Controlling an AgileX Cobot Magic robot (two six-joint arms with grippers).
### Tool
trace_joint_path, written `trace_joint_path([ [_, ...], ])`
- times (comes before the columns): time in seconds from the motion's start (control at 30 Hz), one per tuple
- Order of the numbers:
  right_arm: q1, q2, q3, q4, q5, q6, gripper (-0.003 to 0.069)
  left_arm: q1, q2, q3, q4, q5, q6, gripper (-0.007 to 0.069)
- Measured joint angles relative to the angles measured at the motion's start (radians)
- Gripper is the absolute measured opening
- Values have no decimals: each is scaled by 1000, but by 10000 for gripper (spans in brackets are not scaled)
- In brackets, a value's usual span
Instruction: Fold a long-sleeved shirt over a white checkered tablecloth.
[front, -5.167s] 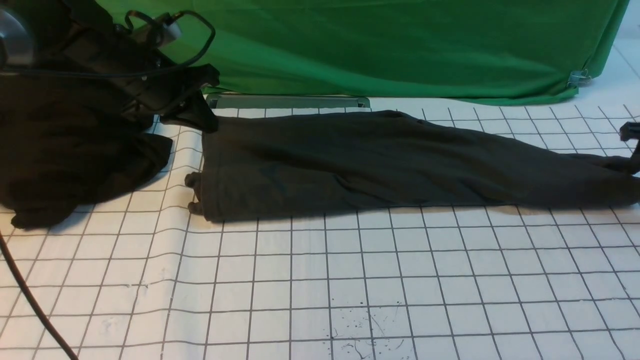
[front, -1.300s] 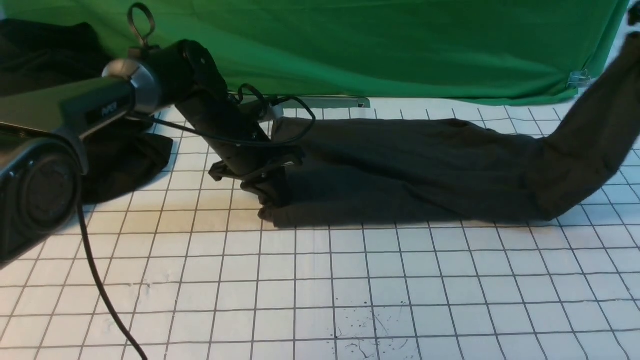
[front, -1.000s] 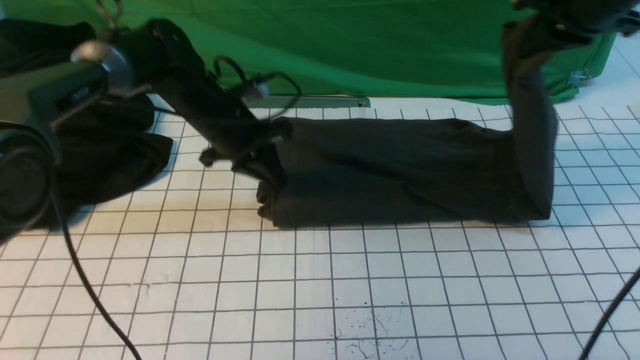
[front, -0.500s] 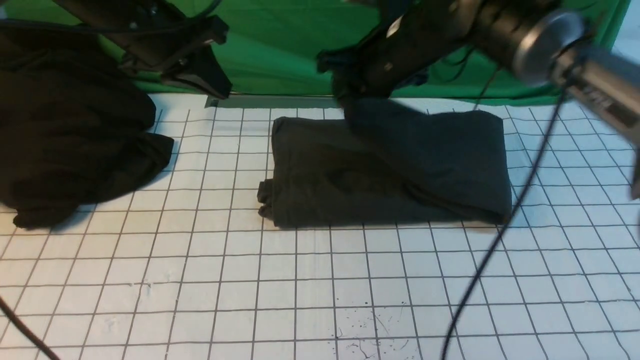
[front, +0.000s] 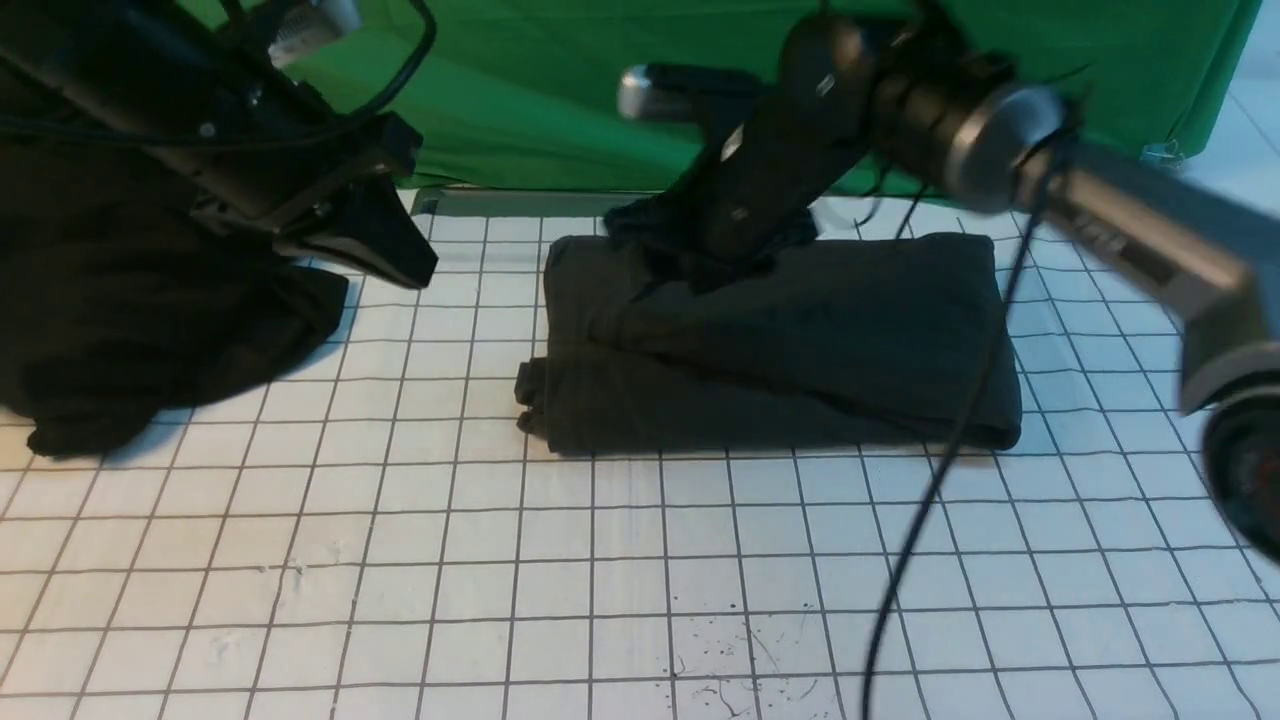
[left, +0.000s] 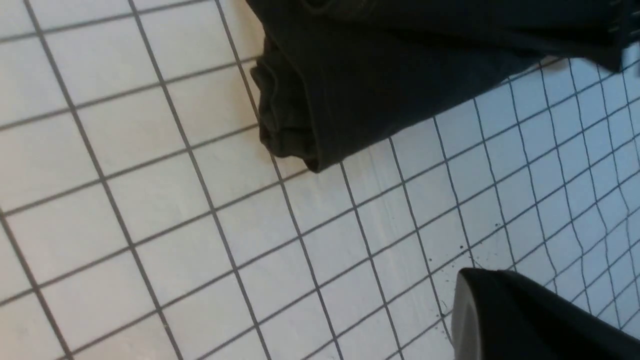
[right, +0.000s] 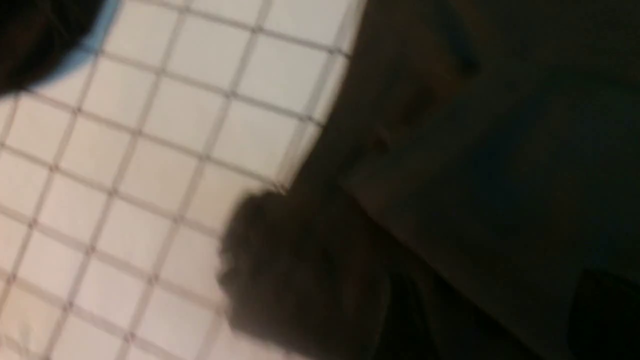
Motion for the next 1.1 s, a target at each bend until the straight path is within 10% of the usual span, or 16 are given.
trace_joint_path([
  [0.4, -143, -274, 105, -122, 145, -122, 524, -77, -12, 159, 14, -136, -119, 26],
  [0.87, -145, -374, 663, -314, 48, -35, 587, -230, 179, 166, 147, -346, -244, 433],
  [1.1, -145, -269, 678, -322, -85, 1, 587, -230, 255, 167, 73, -419, -200, 498],
])
